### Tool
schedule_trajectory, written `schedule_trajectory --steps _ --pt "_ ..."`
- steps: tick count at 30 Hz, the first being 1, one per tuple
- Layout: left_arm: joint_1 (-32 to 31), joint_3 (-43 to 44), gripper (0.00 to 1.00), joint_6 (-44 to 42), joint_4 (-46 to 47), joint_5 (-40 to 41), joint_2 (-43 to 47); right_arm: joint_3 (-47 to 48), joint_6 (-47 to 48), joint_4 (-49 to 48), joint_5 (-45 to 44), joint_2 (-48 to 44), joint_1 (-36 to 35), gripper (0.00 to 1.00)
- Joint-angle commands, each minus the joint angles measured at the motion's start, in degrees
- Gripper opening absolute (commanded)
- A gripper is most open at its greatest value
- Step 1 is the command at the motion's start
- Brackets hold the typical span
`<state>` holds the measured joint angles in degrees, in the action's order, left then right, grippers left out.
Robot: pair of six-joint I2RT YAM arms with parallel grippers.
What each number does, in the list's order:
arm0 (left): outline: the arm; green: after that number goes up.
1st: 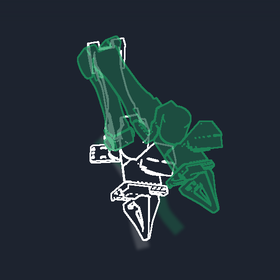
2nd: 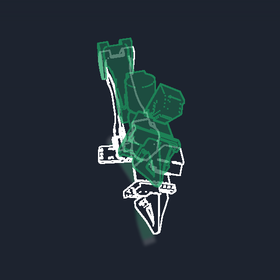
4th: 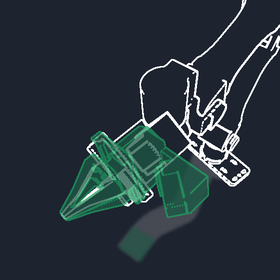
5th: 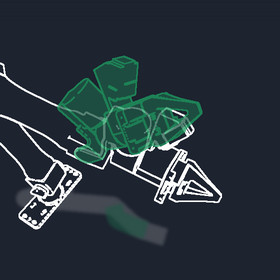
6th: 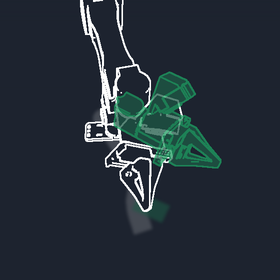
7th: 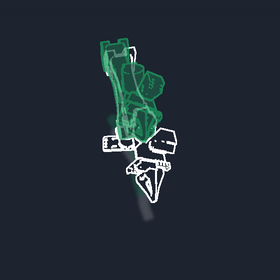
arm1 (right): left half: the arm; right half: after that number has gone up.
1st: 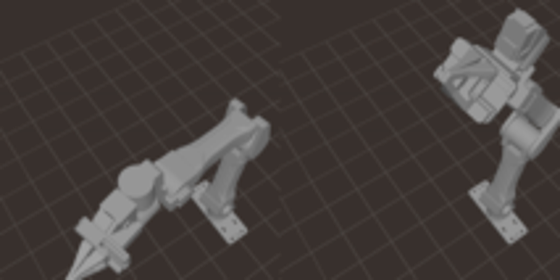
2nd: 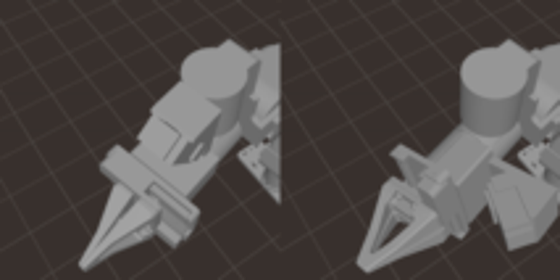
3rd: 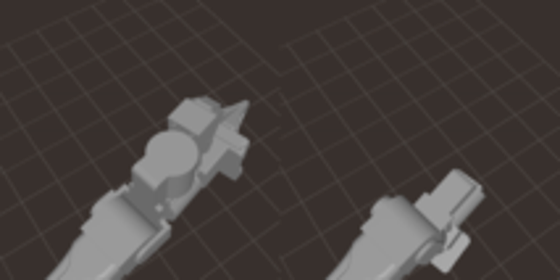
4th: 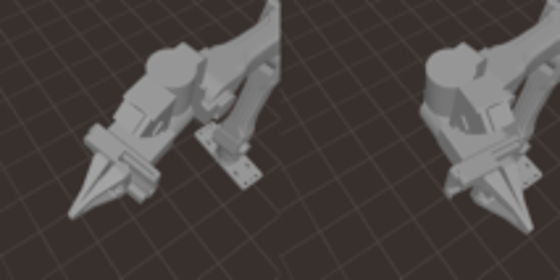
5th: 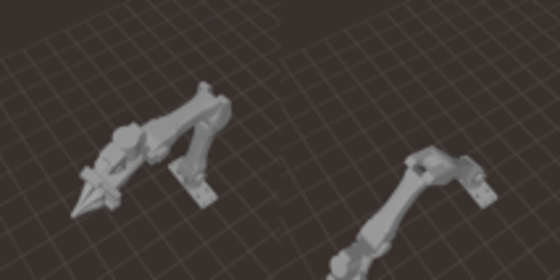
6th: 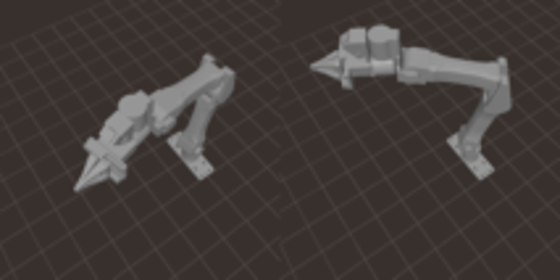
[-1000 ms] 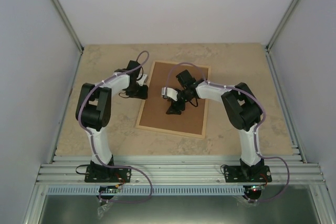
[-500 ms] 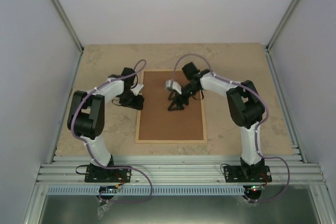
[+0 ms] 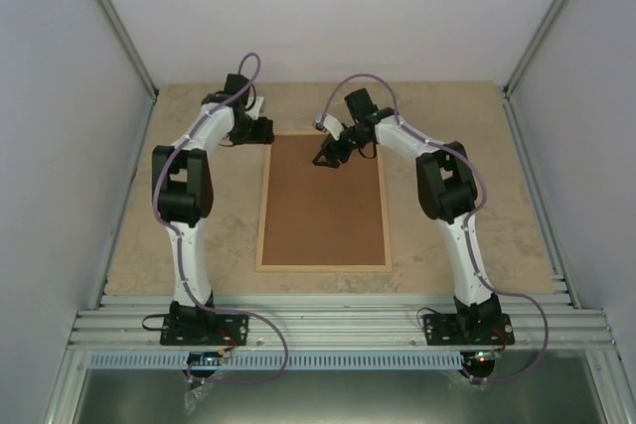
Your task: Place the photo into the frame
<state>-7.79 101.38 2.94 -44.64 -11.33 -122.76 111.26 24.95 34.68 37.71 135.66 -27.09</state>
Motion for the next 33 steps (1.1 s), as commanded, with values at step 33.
schedule_trajectory --steps 33 --pt "0.54 3.72 0.63 1.37 -2.38 0.64 -5.3 -8.73 2.74 -2.69 -17.58 3.61 -2.28 0.64"
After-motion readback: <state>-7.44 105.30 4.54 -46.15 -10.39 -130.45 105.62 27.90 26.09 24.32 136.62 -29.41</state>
